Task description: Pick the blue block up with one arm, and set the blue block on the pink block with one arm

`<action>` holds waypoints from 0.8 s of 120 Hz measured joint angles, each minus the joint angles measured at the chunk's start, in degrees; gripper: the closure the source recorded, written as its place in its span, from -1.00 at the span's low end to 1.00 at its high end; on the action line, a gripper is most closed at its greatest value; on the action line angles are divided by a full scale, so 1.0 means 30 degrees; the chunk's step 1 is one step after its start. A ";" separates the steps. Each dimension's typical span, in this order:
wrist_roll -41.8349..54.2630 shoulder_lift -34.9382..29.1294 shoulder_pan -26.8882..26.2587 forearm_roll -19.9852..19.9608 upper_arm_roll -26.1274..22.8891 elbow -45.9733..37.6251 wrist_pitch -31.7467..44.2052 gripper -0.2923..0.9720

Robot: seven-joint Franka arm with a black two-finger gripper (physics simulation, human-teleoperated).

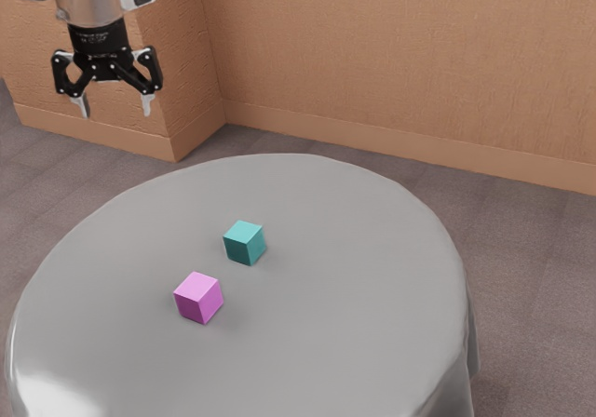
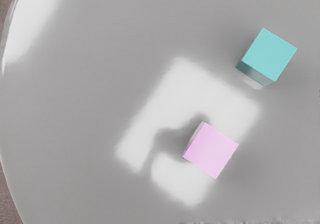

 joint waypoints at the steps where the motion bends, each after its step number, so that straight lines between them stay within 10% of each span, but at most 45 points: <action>1: 0.0125 -0.0001 0.0004 0.0000 -0.0001 -0.0014 0.0011 -0.54; 42: 0.4036 0.6173 -0.1755 0.1397 -0.0091 0.2529 0.0577 -0.54; 96: 0.6821 1.0254 -0.1591 -0.0708 -0.0009 -0.1376 1.0385 -0.54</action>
